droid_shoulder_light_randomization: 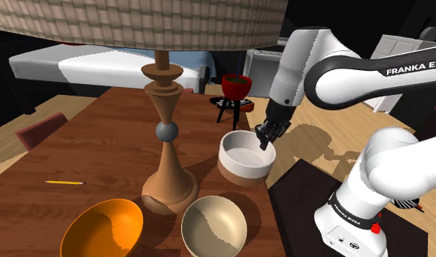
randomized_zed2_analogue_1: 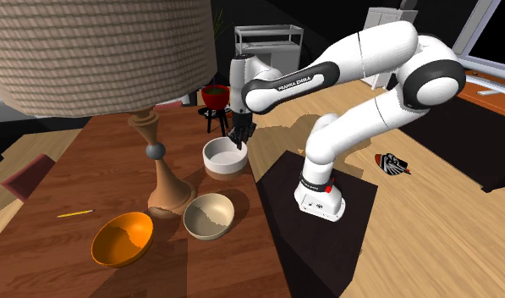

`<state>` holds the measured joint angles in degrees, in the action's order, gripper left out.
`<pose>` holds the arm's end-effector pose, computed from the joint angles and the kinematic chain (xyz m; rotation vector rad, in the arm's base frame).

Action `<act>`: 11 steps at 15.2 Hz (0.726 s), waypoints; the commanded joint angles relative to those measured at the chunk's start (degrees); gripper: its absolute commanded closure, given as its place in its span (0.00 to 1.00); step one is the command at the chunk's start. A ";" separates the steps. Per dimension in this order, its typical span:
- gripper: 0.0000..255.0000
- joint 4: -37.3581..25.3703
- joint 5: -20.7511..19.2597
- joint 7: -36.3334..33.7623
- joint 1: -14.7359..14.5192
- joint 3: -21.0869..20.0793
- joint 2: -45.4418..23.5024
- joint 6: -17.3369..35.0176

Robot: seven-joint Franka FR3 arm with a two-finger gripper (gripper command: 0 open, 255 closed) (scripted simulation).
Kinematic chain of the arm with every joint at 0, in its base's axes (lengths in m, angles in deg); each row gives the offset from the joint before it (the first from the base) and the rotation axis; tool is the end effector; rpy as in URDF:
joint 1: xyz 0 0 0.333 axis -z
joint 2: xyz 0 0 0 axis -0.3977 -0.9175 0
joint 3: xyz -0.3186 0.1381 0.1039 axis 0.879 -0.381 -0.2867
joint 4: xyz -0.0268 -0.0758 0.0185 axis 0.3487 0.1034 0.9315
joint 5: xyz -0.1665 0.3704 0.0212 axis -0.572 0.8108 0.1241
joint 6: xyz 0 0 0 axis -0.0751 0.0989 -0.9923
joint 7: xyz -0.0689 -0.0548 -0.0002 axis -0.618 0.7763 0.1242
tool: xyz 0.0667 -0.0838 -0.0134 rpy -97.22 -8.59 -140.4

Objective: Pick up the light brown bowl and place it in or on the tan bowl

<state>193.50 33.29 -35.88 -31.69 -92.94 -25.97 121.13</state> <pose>0.2560 0.1290 0.4407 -3.0987 0.3578 -0.0802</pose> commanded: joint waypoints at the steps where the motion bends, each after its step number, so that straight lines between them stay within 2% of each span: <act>1: 1.00 -1.05 1.24 -2.33 -1.31 -1.84 -0.03 -0.81; 6: 1.00 -5.11 5.04 -10.06 -4.95 -8.37 -1.93 -2.14; 11: 1.00 -10.79 7.68 -17.48 -6.71 -15.00 -5.67 -2.87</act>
<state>184.41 40.81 -51.80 -38.24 -106.38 -30.30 118.51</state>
